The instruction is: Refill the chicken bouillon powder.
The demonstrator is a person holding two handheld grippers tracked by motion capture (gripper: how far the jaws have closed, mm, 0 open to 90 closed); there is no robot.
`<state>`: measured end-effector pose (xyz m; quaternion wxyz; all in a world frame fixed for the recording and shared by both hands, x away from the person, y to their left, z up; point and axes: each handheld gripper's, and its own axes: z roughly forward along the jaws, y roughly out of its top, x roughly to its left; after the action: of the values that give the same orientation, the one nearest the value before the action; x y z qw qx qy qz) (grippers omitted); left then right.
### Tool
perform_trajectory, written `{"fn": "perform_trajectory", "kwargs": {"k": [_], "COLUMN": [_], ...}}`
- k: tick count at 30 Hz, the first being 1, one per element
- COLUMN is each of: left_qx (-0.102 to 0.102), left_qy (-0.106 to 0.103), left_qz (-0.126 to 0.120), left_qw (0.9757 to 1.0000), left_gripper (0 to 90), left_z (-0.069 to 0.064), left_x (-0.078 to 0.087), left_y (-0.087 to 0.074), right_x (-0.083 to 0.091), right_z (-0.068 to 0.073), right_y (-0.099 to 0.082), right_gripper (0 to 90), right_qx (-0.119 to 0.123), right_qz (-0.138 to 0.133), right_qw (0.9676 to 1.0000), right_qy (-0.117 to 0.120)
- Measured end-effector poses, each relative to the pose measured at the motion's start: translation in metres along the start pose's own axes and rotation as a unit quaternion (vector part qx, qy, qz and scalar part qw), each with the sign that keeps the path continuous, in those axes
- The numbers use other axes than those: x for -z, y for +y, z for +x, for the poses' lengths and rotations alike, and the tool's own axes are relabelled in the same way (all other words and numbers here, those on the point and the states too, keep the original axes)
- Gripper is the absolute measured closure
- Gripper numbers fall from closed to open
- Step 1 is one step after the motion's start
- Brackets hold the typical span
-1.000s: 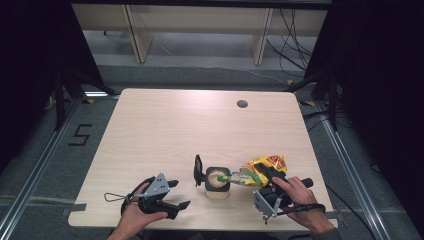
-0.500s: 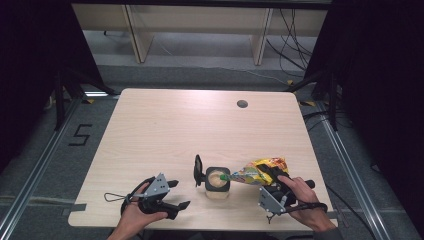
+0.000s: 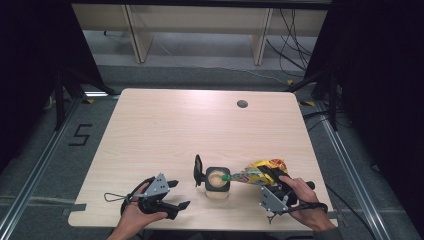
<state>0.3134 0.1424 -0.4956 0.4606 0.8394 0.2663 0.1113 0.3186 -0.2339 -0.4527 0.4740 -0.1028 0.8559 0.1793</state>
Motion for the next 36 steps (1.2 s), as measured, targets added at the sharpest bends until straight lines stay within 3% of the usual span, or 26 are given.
{"fn": "perform_trajectory", "kwargs": {"k": [1, 3, 4, 5, 6, 7, 8, 9, 10, 11, 12, 13, 14, 17, 18, 21, 22, 23, 24, 25, 27, 30, 32, 33, 34, 36], "left_qx": [-0.002, 0.005, 0.004, 0.004, 0.004, 0.000, -0.003, -0.001, -0.003, -0.006, -0.009, -0.001, -0.007, -0.008, -0.010, -0.002, -0.002, 0.005, 0.003, 0.002, 0.005, 0.003, 0.003, 0.004, 0.004, 0.004], "left_qy": [0.000, 0.002, 0.002, -0.001, -0.002, -0.006, -0.005, -0.005, -0.007, -0.007, -0.006, -0.004, -0.006, -0.005, -0.007, -0.004, -0.006, -0.004, 0.001, 0.000, -0.003, -0.001, -0.003, 0.001, 0.001, -0.002], "left_qz": [0.000, 0.000, 0.000, 0.000, 0.000, 0.001, 0.000, -0.003, -0.004, -0.001, 0.000, 0.001, 0.000, 0.000, 0.001, 0.000, 0.002, -0.001, 0.001, 0.001, -0.001, -0.001, 0.000, 0.000, 0.000, 0.000], "left_qw": [1.0000, 1.0000, 1.0000, 1.0000, 1.0000, 1.0000, 1.0000, 1.0000, 1.0000, 1.0000, 0.9999, 1.0000, 1.0000, 0.9999, 0.9999, 1.0000, 1.0000, 1.0000, 1.0000, 1.0000, 1.0000, 1.0000, 1.0000, 1.0000, 1.0000, 1.0000], "left_gripper": [20.7, 20.7, 20.7, 20.7, 20.7, 20.7, 20.7, 20.7, 20.7, 20.7, 20.6, 20.7, 20.7, 20.7, 20.7, 20.7, 20.6, 20.7, 20.7, 20.7, 20.6, 20.7, 20.7, 20.7, 20.7, 20.7], "left_z": [0.000, 0.000, 0.000, 0.000, 0.000, 0.000, 0.000, 0.000, 0.001, 0.001, 0.001, 0.000, 0.001, 0.001, 0.001, 0.000, 0.000, -0.001, 0.000, 0.000, 0.000, 0.000, 0.000, 0.000, 0.000, 0.000], "left_x": [0.000, 0.000, 0.000, 0.000, 0.000, -0.001, -0.001, -0.001, -0.002, -0.001, -0.001, -0.001, -0.001, -0.001, 0.000, -0.001, 0.000, -0.001, 0.000, 0.000, 0.000, 0.000, 0.000, 0.000, 0.000, 0.000], "left_y": [0.000, 0.000, 0.000, 0.000, 0.000, 0.000, 0.000, 0.000, 0.000, 0.000, 0.000, 0.000, 0.000, 0.000, 0.000, 0.000, 0.000, 0.000, 0.000, 0.000, 0.000, 0.000, 0.000, 0.000, 0.000, 0.000], "right_x": [0.000, -0.001, 0.000, -0.001, -0.001, -0.002, -0.003, -0.004, -0.005, -0.007, -0.008, -0.008, -0.009, -0.008, -0.008, -0.007, -0.007, -0.007, -0.007, -0.006, -0.005, -0.003, -0.004, -0.003, -0.004, -0.004], "right_z": [0.004, 0.001, 0.006, 0.004, 0.006, 0.005, 0.002, 0.002, 0.006, 0.003, 0.003, 0.007, 0.006, 0.006, 0.002, 0.002, 0.004, 0.001, 0.000, 0.003, 0.000, 0.000, -0.002, -0.001, -0.002, -0.002], "right_y": [-0.001, -0.001, -0.002, -0.002, -0.003, -0.003, -0.002, -0.001, -0.001, 0.000, 0.000, -0.001, -0.001, -0.001, -0.002, -0.002, -0.003, -0.004, -0.005, -0.006, -0.009, -0.014, -0.017, -0.018, -0.020, -0.023], "right_gripper": [56.4, 56.8, 57.1, 57.3, 57.7, 57.8, 57.8, 57.9, 57.9, 57.9, 58.0, 58.0, 58.1, 58.6, 58.7, 58.7, 58.8, 58.8, 58.8, 58.9, 58.9, 59.1, 59.3, 59.4, 59.4, 59.5], "right_qx": [-0.033, -0.012, -0.063, -0.047, -0.068, -0.065, -0.044, -0.042, -0.076, -0.057, -0.057, -0.083, -0.068, -0.079, -0.062, -0.070, -0.092, -0.081, -0.086, -0.114, -0.117, -0.169, -0.161, -0.179, -0.176, -0.193], "right_qz": [0.006, 0.003, 0.011, 0.007, 0.010, 0.012, 0.012, 0.012, 0.016, 0.016, 0.017, 0.022, 0.025, 0.023, 0.010, 0.007, 0.005, -0.001, -0.004, -0.001, -0.009, -0.024, -0.031, -0.029, -0.035, -0.034], "right_qw": [0.9994, 0.9998, 0.9978, 0.9987, 0.9975, 0.9976, 0.9987, 0.9989, 0.9966, 0.9978, 0.9977, 0.9957, 0.9967, 0.9961, 0.9977, 0.9972, 0.9954, 0.9964, 0.9959, 0.9931, 0.9927, 0.9847, 0.9858, 0.9829, 0.9831, 0.9799], "right_qy": [0.009, 0.012, 0.019, 0.017, 0.017, 0.018, 0.023, 0.019, 0.027, 0.031, 0.034, 0.035, 0.035, 0.033, 0.025, 0.026, 0.026, 0.025, 0.028, 0.028, 0.030, 0.035, 0.035, 0.035, 0.038, 0.038]}}
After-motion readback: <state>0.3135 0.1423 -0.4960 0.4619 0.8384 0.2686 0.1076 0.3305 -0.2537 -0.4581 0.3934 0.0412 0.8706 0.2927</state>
